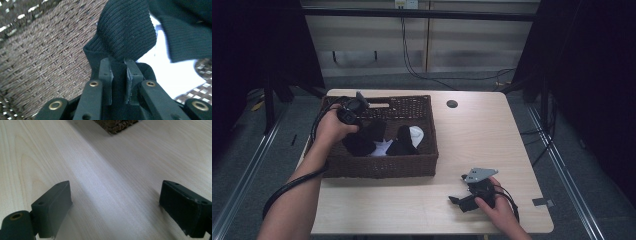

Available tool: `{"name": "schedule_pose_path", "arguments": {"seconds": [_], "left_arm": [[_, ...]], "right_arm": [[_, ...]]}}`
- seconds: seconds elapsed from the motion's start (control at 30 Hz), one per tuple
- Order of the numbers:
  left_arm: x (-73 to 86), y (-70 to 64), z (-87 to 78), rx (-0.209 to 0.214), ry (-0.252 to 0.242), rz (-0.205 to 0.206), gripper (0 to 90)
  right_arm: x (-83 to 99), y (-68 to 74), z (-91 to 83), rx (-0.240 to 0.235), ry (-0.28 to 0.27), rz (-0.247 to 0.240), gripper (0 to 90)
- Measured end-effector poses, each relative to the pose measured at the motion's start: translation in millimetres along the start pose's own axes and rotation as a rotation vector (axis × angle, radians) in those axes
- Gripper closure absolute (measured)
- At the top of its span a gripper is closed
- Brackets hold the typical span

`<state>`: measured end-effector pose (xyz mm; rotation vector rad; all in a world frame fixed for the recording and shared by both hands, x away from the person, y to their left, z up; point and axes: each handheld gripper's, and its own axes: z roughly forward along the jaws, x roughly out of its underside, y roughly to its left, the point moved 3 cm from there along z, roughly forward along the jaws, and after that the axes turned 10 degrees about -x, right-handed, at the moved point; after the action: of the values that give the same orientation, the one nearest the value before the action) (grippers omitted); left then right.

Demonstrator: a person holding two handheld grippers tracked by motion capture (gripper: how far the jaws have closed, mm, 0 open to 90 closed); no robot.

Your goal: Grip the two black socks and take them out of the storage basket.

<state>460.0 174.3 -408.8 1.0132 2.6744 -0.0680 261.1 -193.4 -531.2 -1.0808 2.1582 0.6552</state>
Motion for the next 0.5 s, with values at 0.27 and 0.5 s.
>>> {"name": "schedule_pose_path", "arguments": {"seconds": [0.27,0.5], "left_arm": [[-12.5,-14.1,-44.6,0.015,-0.005,0.081,78.1],[-16.8,-13.9,-68.9,-0.010,-0.008,0.084,77.5]], "right_arm": [[0.0,0.0,0.0,0.000,0.000,0.000,9.9],[0.0,0.0,-0.2,0.000,0.002,0.000,9.9]]}}
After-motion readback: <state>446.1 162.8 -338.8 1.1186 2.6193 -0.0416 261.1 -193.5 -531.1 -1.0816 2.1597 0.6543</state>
